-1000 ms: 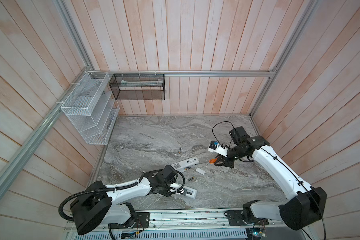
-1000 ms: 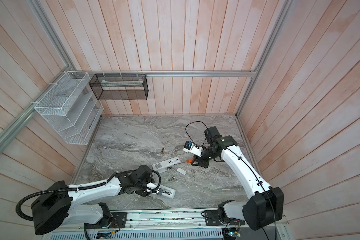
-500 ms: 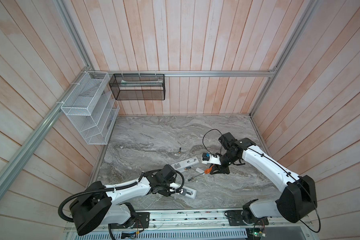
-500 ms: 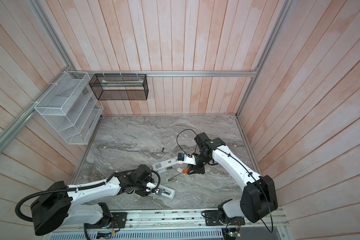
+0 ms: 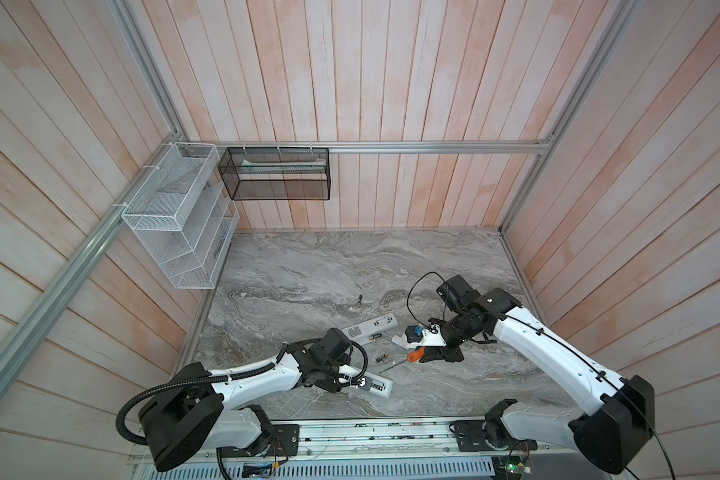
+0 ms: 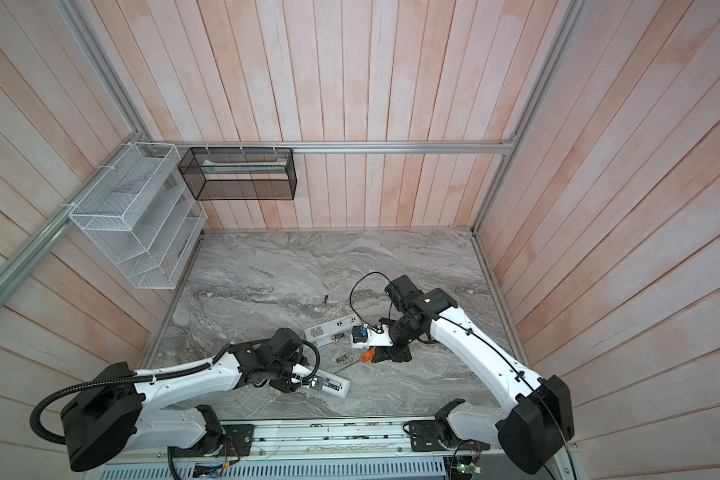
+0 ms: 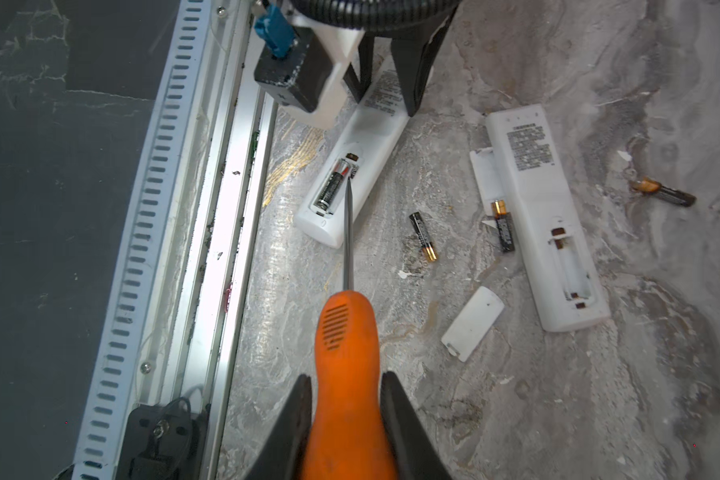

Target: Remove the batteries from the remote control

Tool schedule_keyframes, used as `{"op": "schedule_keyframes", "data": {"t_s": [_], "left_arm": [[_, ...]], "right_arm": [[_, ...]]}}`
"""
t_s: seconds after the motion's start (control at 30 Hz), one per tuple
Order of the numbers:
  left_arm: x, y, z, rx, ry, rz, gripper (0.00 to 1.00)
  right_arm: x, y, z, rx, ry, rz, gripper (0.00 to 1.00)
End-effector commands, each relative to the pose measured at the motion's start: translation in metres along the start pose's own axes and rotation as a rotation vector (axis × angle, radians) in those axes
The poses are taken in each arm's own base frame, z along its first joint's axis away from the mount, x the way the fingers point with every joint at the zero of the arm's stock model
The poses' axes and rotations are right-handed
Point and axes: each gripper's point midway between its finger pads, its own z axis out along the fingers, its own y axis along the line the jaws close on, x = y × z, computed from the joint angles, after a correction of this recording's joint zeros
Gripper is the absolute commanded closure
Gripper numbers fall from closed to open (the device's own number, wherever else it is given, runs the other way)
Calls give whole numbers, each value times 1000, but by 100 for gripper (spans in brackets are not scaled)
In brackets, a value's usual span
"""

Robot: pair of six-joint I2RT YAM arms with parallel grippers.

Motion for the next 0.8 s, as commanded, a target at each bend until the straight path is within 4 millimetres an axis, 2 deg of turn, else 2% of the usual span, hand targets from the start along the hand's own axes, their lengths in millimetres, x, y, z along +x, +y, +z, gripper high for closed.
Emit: {"op": "schedule_keyframes", "data": {"t_s": [0.0,0.27,0.53,0.77], "left_arm": [[11,-25,3,104,32,-5,100],[13,-25,2,96,42,-3,100],[11,-23,2,85,34,-2,100],[13,-20,1,62,43,-1,100]], "right_arm": [[7,12,14,-83,9,43,100],[20,12,29,-111,40,78,100],[19,-10,32,-87,74,105,100],[25,-12,36,-99,103,122,100]]}}
